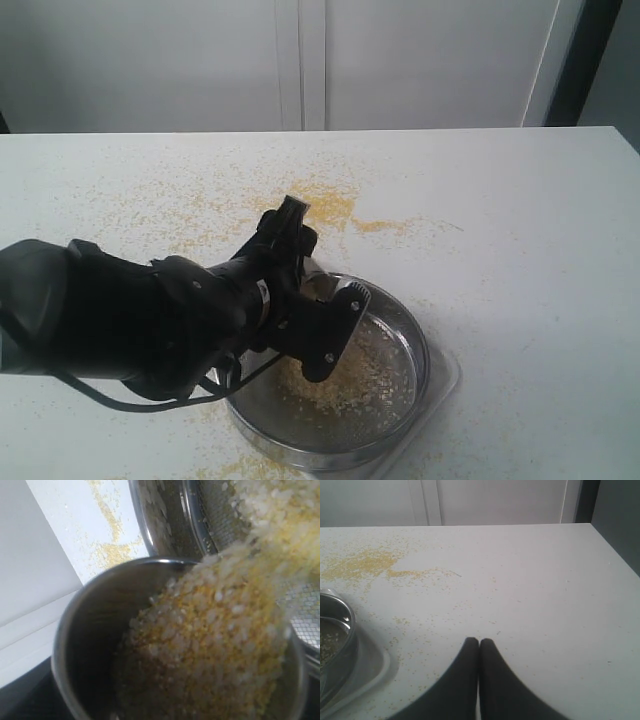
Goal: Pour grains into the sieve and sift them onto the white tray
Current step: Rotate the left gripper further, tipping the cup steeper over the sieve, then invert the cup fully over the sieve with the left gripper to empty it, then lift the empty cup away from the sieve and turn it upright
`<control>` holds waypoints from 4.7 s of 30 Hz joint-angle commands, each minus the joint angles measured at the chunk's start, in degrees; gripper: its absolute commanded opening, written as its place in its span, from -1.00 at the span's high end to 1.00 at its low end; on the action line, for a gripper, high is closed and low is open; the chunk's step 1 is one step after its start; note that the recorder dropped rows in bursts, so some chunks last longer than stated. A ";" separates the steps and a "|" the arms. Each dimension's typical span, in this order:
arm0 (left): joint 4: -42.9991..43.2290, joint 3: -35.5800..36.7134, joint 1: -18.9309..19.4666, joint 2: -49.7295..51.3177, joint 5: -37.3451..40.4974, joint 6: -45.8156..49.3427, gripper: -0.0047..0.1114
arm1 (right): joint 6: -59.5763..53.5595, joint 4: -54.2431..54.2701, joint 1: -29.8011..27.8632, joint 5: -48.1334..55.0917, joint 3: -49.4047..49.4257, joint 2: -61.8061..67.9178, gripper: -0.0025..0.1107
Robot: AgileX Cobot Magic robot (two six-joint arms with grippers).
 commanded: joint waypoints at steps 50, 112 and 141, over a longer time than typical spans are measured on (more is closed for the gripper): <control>0.78 -0.25 -4.61 -0.21 10.82 9.56 0.92 | -0.01 0.00 0.34 -0.86 0.33 -0.34 0.96; 1.01 -3.67 -12.61 4.32 27.71 30.73 0.92 | -0.01 0.00 0.34 -0.86 0.33 -0.34 0.96; 1.01 -4.86 -11.35 -0.72 34.43 -15.22 0.92 | 0.00 0.00 0.34 -0.65 0.33 -0.34 0.96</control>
